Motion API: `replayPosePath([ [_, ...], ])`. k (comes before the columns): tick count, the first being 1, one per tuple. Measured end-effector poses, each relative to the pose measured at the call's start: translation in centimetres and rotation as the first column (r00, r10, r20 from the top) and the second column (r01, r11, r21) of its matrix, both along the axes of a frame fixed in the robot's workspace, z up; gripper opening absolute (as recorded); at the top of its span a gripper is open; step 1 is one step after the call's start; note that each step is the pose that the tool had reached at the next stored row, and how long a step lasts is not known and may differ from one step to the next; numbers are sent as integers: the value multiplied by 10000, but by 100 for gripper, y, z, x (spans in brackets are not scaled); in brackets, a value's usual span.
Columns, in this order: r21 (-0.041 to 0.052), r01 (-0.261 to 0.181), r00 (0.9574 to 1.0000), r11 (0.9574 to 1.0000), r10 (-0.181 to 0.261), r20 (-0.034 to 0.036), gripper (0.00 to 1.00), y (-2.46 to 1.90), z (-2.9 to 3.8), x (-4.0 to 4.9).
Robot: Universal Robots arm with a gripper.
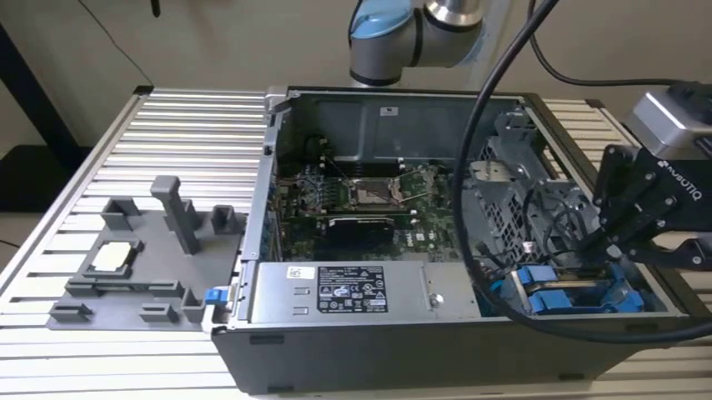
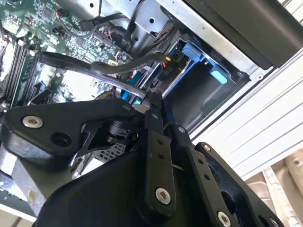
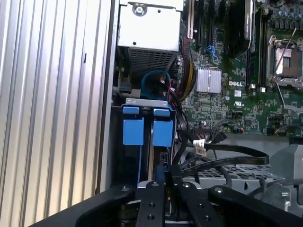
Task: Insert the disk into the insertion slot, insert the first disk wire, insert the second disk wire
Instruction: 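Insert the second disk wire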
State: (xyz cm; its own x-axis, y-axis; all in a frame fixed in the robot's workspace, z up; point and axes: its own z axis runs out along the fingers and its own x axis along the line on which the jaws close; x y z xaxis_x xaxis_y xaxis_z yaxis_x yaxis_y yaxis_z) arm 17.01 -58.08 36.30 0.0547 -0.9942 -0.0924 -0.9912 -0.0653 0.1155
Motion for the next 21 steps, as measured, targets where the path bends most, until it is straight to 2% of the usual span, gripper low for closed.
replayPosePath([
  [4,80,0,10000,10000,0,7,16,0,-52,-1],
  [8,89,0,10000,10000,-1,15,16,-1,-91,-1],
  [14,109,4,10000,9999,-5,78,16,0,-161,-3],
  [19,115,111,9999,9999,-112,87,16,-1,-173,-24],
  [21,118,171,9998,9998,-172,113,16,0,-177,-26],
])
